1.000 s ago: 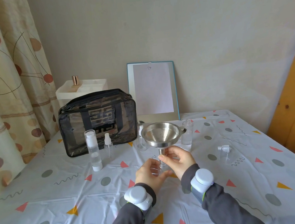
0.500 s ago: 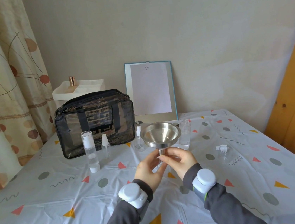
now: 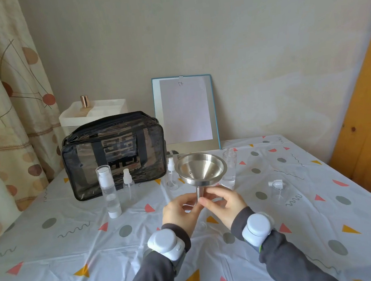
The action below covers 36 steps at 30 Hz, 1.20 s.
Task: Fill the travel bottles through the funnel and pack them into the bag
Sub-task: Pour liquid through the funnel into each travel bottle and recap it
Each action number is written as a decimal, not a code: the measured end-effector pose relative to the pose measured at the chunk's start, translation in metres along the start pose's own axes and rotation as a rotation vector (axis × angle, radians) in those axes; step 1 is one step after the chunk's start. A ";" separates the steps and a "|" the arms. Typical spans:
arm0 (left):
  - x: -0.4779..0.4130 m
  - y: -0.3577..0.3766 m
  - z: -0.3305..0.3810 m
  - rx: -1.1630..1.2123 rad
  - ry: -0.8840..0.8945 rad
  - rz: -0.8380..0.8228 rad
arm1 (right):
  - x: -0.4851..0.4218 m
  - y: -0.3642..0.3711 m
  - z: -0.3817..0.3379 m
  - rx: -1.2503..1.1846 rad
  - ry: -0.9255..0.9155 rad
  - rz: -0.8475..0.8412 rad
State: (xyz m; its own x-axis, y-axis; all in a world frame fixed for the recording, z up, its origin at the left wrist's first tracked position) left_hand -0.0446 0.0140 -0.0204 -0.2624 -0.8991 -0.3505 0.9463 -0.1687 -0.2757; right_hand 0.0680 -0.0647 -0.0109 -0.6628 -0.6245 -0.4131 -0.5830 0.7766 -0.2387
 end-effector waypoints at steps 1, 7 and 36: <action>0.000 -0.001 0.000 -0.003 -0.001 0.006 | 0.000 -0.002 0.000 -0.009 0.010 0.022; 0.001 -0.001 0.003 -0.046 0.027 0.023 | -0.004 -0.007 -0.006 -0.038 0.025 0.104; 0.001 0.016 -0.008 0.124 -0.012 -0.155 | -0.063 -0.071 0.048 0.249 0.140 0.363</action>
State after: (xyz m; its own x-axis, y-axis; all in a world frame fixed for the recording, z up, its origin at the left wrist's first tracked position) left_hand -0.0309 0.0135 -0.0328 -0.4053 -0.8631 -0.3014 0.9109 -0.3533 -0.2130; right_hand 0.1741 -0.0766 -0.0097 -0.8705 -0.2998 -0.3903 -0.1815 0.9327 -0.3116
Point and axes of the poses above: each hand's wrist, its own x-axis away from the middle knuckle, its own y-axis out of the palm, z = x × y, the point moved 10 cm from there along -x, towards the middle knuckle, and after that the axes turned 15 degrees about z, right-handed, at the moved point
